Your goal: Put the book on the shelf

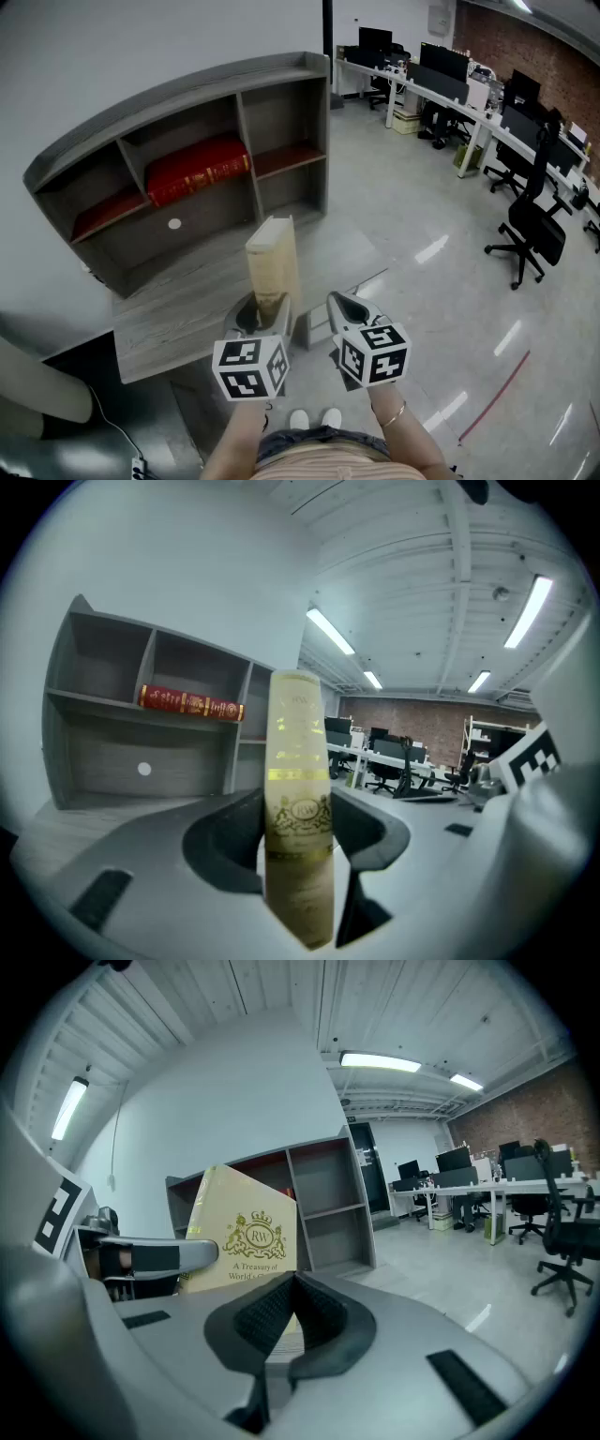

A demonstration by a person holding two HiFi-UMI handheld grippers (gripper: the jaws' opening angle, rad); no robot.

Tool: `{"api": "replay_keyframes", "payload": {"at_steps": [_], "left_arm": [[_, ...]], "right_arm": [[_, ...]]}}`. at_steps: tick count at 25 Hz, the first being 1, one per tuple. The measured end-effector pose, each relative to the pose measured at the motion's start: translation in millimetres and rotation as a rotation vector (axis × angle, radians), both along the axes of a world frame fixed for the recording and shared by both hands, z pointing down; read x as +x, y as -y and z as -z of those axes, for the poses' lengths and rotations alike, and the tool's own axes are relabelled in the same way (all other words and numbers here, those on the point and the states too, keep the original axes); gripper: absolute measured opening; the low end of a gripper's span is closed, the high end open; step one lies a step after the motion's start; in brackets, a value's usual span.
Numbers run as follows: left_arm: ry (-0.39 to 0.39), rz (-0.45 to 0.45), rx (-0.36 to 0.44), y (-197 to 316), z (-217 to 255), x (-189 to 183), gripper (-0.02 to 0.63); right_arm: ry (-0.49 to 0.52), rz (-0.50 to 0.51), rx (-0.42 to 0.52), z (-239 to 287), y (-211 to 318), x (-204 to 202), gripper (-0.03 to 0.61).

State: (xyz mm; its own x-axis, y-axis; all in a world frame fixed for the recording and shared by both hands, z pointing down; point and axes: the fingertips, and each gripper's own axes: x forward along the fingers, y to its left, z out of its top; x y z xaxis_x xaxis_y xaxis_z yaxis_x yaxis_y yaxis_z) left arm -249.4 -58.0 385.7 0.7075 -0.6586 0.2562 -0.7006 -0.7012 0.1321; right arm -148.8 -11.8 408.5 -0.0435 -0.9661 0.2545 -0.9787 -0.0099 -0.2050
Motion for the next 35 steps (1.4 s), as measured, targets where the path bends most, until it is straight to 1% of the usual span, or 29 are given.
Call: {"api": "replay_keyframes", "payload": {"at_steps": [9,14,19,24,27,31,35], "left_arm": [[-0.005,-0.014,-0.018,2,-3,1,0.215],[0.001,-0.024,0.005,4,2,15,0.215],[0.003,-0.009,0.033,12,9,29,0.215],[-0.008,0.023,0.044,17,13,36,0.214],[-0.004,0.037,0.061,24,17,41,0.214],[0.024,0.054,0.072,39,15,51,0.207],[0.059,0.059,0.101,61,13,72,0.206]], "right_arm": [[0.000,0.017,0.009,4,6,-4,0.009],[0.014,0.045,0.017,3,5,0,0.009],[0.017,0.061,0.008,-1,2,13,0.009],[0.011,0.052,-0.008,-5,-3,31,0.009],[0.026,0.045,-0.016,-10,1,40,0.009],[0.038,0.056,-0.022,-14,14,49,0.009],[0.036,0.057,-0.026,-17,37,69,0.009]]}}
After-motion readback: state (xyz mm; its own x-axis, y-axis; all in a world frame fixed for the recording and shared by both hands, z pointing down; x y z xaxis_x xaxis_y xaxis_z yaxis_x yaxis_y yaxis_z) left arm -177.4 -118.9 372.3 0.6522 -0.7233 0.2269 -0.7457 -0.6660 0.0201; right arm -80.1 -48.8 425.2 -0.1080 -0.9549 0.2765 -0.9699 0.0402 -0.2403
